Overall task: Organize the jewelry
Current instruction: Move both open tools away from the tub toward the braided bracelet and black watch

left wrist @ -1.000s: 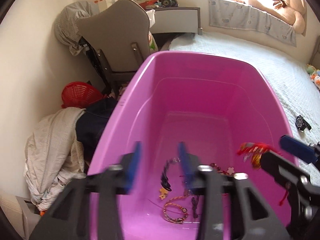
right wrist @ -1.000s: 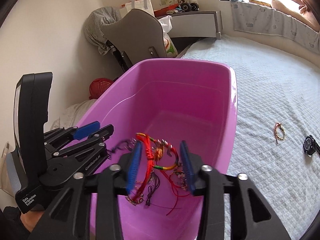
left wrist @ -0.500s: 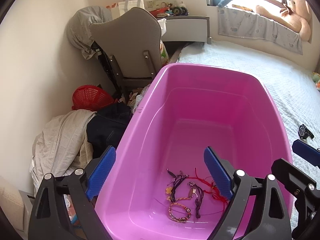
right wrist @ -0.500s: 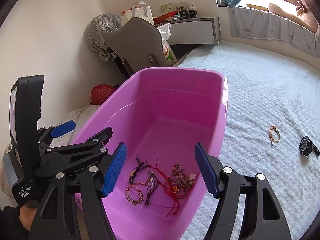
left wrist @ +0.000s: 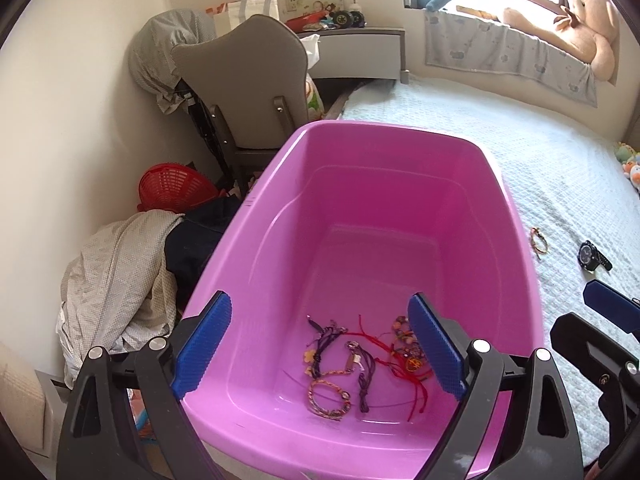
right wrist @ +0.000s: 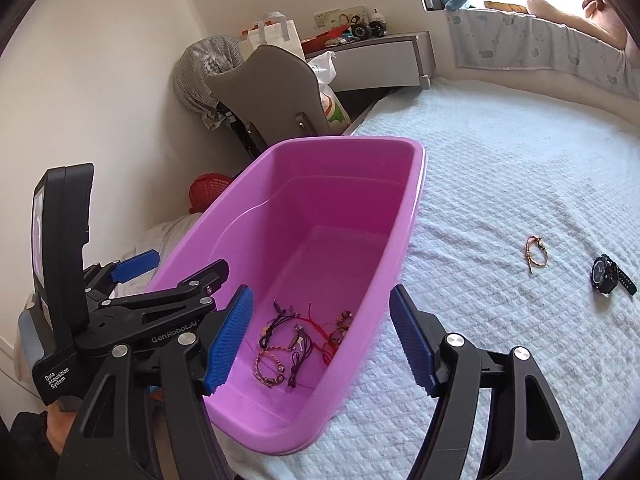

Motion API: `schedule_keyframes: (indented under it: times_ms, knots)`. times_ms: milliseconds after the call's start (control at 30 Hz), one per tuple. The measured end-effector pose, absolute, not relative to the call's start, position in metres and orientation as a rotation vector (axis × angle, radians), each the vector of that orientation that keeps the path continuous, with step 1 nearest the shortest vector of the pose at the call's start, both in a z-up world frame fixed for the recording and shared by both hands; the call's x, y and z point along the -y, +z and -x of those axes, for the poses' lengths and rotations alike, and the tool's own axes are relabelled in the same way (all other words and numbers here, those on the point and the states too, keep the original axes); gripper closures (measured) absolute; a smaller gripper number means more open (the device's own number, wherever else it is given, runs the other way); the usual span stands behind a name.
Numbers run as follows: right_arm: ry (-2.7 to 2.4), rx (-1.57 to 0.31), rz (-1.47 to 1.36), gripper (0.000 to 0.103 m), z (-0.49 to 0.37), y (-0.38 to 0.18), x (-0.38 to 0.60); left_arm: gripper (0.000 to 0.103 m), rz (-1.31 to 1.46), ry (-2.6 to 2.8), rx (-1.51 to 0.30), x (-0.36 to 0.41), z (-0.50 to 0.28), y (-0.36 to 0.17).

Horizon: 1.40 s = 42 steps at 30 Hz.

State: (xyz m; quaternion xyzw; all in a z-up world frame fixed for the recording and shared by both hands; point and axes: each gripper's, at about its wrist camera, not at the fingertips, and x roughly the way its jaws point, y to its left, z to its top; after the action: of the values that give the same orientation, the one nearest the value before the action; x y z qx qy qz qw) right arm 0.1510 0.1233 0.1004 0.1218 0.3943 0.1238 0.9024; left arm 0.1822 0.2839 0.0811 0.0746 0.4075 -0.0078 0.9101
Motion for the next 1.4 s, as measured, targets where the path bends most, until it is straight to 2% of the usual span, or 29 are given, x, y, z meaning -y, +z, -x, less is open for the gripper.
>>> schedule_keyframes:
  times_ms: [400, 900, 1400]
  knots:
    - [0.223, -0.810, -0.328, 0.035, -0.119, 0.099, -0.067, 0.012, -0.146, -0.085, -0.849, -0.231, -0.149, 0.080]
    - [0.098, -0.847, -0.317, 0.035, -0.061, 0.060, 0.029, 0.012, -0.146, -0.149, -0.913, -0.178, -0.124, 0.058]
    - [-0.069, -0.853, -0.414, 0.035, -0.029, 0.033, 0.134, 0.012, -0.203, -0.282, -0.933, -0.075, -0.114, 0.040]
